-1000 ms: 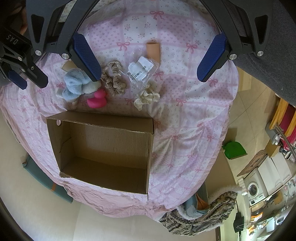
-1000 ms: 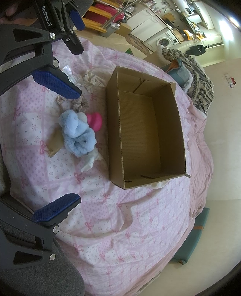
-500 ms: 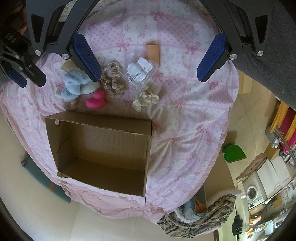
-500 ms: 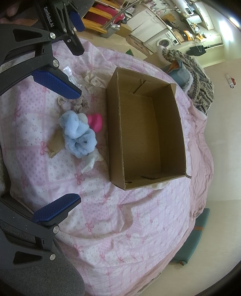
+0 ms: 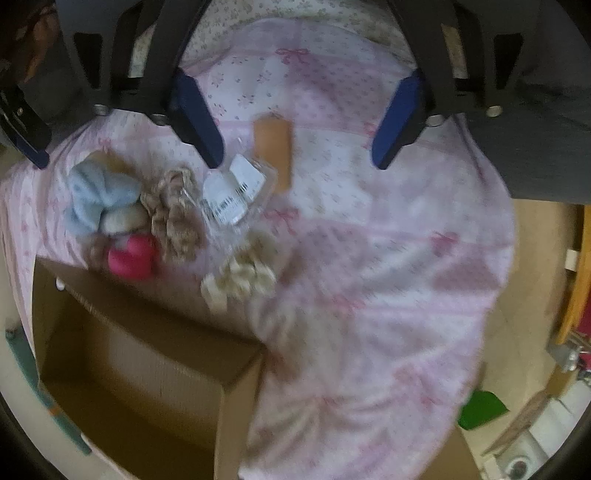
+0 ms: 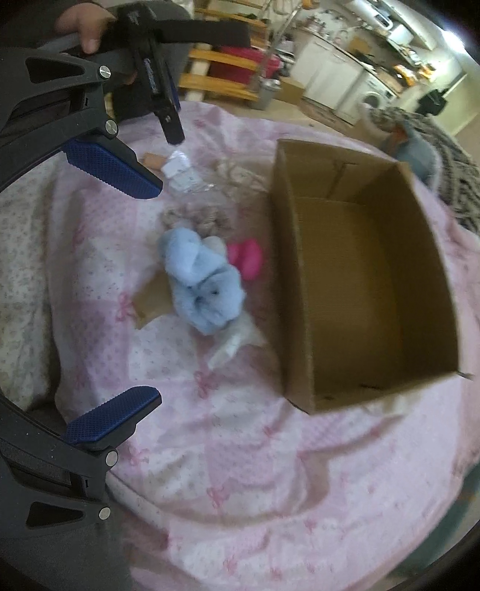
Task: Organize soft objects
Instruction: 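Grasp the tan cardboard tube with the left gripper, then carry the tube into the box with the left gripper and release it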
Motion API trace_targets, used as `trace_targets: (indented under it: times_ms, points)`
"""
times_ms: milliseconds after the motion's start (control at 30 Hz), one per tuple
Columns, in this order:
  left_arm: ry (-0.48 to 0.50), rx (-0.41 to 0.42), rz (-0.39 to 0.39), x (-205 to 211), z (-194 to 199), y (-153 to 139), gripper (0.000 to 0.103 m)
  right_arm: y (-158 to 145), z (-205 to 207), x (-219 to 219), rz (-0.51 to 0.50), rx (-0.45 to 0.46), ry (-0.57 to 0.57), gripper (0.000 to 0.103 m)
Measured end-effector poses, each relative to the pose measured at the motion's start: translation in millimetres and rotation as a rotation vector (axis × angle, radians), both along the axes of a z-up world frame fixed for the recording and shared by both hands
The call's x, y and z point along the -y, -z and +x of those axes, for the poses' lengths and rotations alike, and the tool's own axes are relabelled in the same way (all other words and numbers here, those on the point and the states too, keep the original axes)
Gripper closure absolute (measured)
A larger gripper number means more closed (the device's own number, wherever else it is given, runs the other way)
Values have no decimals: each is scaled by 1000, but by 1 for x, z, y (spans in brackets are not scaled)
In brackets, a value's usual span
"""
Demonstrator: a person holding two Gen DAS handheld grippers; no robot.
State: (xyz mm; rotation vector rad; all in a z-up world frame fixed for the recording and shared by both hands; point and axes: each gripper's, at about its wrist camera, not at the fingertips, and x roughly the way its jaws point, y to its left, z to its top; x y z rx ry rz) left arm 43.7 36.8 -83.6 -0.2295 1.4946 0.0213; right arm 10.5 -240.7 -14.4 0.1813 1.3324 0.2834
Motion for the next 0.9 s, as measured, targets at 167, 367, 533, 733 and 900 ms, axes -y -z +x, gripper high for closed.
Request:
trace_targets:
  times_ms: [167,367,533,733,900]
  points:
    - [30,-76,-35,9,-1,21,51,23,18,-1,40,-122,-37,0]
    - [23,-99,-51,4,-8,34,70,52,31,-11,-13,-198,-96,18]
    - [10,-98,-79,-6,-18,30,91,66,26,-31,-67,-209,-176,50]
    - [7,-66,-114,-20,-40,7,97,61,14,-39,-60,-188,-220,87]
    - [-13,-2,-101,-30,-51,-30,98,38,6,-38,16,-145,-243,92]
